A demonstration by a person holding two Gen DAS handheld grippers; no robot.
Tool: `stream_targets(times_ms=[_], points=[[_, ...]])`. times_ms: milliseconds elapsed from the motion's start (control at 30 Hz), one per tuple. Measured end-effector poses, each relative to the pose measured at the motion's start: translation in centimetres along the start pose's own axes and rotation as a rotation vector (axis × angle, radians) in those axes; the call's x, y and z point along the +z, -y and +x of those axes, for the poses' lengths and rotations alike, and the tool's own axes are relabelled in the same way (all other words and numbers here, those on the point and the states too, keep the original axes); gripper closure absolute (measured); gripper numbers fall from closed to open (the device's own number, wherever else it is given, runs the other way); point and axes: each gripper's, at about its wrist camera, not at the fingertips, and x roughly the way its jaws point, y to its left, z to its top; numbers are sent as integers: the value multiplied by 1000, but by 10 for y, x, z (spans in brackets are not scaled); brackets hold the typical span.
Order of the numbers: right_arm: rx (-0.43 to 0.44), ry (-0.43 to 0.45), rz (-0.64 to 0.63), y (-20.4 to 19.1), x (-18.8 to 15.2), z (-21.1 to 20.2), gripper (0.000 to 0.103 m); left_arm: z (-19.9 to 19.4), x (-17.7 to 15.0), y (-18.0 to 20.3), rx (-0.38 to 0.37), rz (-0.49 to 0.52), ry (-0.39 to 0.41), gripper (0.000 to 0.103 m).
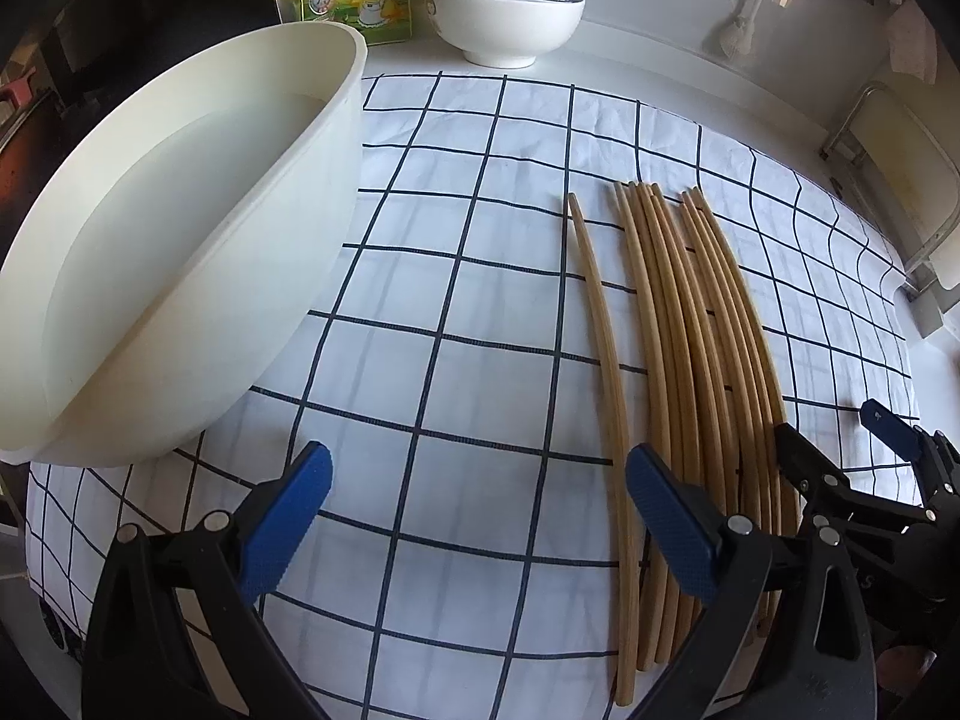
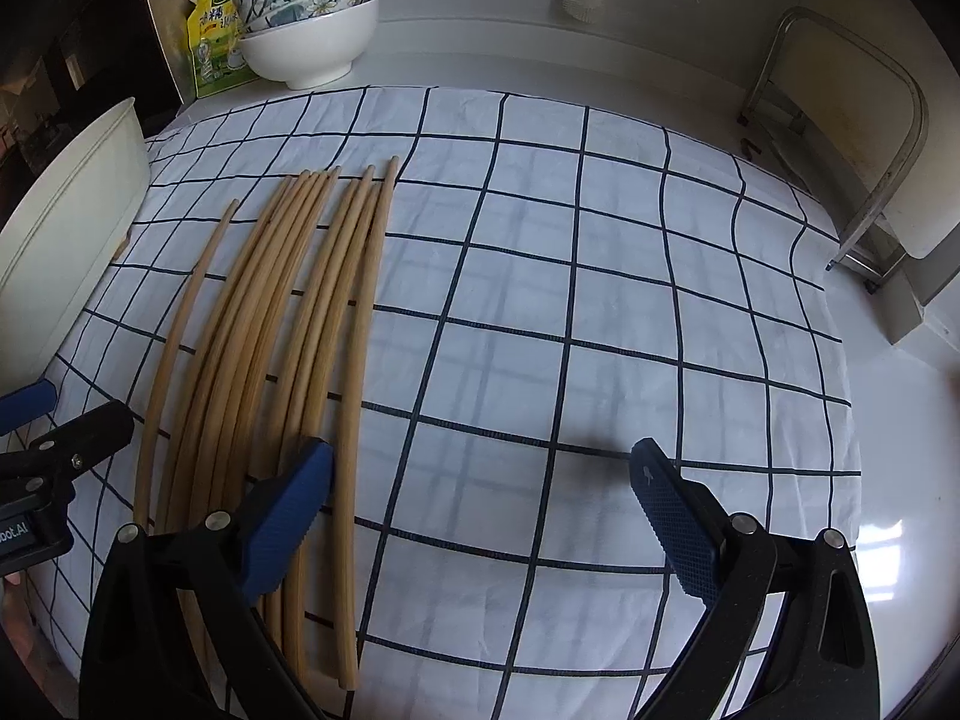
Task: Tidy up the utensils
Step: 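Lower both open tools toward the row of wooden chopsticks, then close the left tool on one chopstick while the right tool grasps another chopstick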
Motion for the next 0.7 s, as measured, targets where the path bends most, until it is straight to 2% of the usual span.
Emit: stream_targets(times_ms=[167, 467, 600, 700], points=[[-5, 9, 8, 6, -2, -1, 9, 5, -2, 2, 15, 4, -10, 6], [-4, 28, 0, 4, 0, -1, 9, 8, -6, 3, 0, -22, -16, 6], [-5, 38, -18, 2, 0, -2, 9, 12, -10, 10, 37, 23, -32, 6], [3, 43, -18, 2, -1, -2, 10, 11, -10, 10, 36, 21, -30, 7]])
